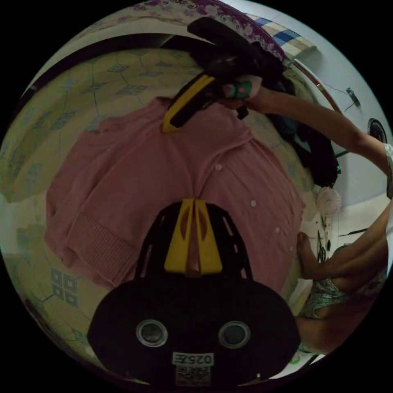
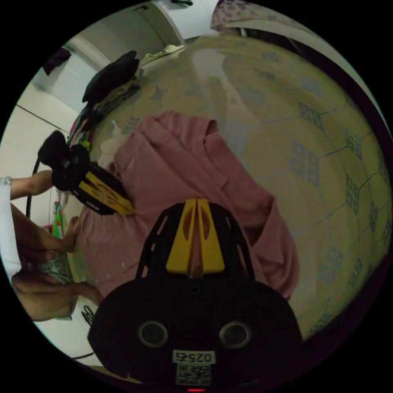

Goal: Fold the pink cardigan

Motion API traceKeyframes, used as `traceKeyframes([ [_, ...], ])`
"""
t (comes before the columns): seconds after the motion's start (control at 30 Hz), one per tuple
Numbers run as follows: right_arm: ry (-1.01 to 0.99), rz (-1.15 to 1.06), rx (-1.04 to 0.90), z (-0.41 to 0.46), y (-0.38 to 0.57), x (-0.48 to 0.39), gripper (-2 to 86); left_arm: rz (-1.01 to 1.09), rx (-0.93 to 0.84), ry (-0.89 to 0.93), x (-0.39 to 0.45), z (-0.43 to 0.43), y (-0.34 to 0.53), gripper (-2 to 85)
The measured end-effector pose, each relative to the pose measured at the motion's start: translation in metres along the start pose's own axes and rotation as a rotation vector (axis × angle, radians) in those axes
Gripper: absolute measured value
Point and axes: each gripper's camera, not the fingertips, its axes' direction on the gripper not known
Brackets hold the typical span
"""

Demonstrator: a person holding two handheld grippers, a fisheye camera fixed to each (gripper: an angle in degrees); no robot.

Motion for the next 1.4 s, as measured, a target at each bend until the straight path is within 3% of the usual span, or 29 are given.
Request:
traceKeyframes([
  [0.1,-0.179,-0.002,-0.031,-0.008,0.011,0.009,-0.9,0.060,-0.012,-0.080,0.010,0.006,0.001,-1.0],
  [0.2,-0.223,-0.002,0.030,-0.024,0.038,0.002,-0.9,0.048,0.060,-0.149,0.010,-0.002,0.000,-1.0],
  [0.33,-0.186,0.012,0.066,-0.033,0.073,-0.013,-0.9,-0.016,0.125,-0.072,-0.005,-0.002,-0.012,-1.0],
  [0.47,0.087,0.054,0.096,-0.041,0.109,-0.018,-1.0,0.035,-0.053,-0.056,-0.014,0.047,-0.023,-0.9],
  [0.53,0.121,0.075,0.091,-0.046,0.120,-0.010,-0.9,0.030,-0.045,-0.009,-0.019,0.049,-0.019,-0.9],
  [0.63,0.069,0.041,-0.152,-0.027,0.140,0.006,-0.9,0.030,-0.070,-0.031,-0.025,0.051,-0.017,-0.9],
  [0.83,0.109,0.102,0.108,-0.082,0.193,-0.001,-0.9,0.082,-0.049,0.055,-0.019,0.047,-0.043,-0.9],
  [0.97,0.240,0.234,0.204,-0.086,0.214,-0.019,-0.9,0.179,0.120,0.200,0.015,0.051,-0.126,-0.9],
  [1.1,0.359,0.395,0.317,-0.073,0.240,-0.037,-0.4,0.323,0.030,0.032,0.061,0.106,-0.232,-1.0],
  [1.33,0.177,0.659,0.484,-0.079,0.294,-0.023,8.5,0.375,-0.098,-0.019,0.063,0.161,-0.339,1.7],
  [1.4,0.167,0.742,0.493,-0.076,0.313,-0.016,9.0,0.425,-0.253,-0.119,0.061,0.184,-0.362,2.6],
])
